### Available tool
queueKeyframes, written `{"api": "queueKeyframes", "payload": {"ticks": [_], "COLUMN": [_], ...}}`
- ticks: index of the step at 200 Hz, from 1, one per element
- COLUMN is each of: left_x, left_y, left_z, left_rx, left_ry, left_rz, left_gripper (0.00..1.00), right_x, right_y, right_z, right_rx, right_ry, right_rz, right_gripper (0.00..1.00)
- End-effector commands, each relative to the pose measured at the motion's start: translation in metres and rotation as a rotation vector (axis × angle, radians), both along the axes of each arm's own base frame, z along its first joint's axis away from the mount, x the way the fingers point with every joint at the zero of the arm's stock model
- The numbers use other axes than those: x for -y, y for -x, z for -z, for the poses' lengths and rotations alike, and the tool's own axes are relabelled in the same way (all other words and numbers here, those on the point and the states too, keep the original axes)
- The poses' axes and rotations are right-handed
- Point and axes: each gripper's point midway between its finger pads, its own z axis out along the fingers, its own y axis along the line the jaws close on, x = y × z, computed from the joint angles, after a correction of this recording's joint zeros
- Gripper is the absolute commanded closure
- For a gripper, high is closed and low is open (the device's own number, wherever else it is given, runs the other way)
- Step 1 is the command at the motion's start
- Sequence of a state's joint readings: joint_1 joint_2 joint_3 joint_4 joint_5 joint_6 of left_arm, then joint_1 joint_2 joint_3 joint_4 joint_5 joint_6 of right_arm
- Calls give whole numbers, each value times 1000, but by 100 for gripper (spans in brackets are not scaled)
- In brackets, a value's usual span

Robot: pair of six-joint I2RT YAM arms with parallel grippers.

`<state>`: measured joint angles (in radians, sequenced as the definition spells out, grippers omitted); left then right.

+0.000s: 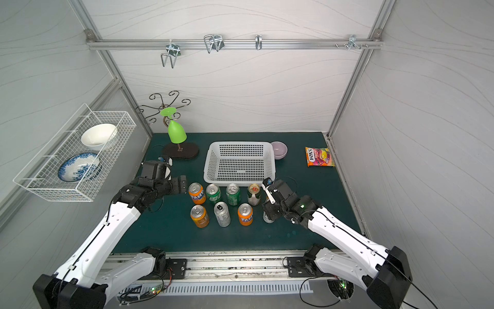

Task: Take out the drinks from the basket
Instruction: Place the drink at the center of the board.

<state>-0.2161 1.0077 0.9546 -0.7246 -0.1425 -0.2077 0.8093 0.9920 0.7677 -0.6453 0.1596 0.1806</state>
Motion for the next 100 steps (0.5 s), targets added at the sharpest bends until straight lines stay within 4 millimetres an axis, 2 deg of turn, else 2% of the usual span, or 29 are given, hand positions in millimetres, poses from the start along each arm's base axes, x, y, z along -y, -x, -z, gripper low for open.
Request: {"api": "queueKeyframes", "payload": {"ticks": [1,53,100], "left_x": [-2,-2,-1], "left_y": [-9,-9,-10], "left_z": [-9,-8,-9], "left_rx": [49,48,50], "left_ry": [-6,-6,-4], "left_rz": [-6,-3,-2], "left_gripper": [1,2,2], "right_x": [-16,-18,-20], "right_y": [-13,-13,-11], "right_z": [-24,-20,-9], "right_rx": [81,84,47], "right_ry": [-91,-82,-63], "right_rz": [12,6,2], "right_gripper": [52,50,48]}}
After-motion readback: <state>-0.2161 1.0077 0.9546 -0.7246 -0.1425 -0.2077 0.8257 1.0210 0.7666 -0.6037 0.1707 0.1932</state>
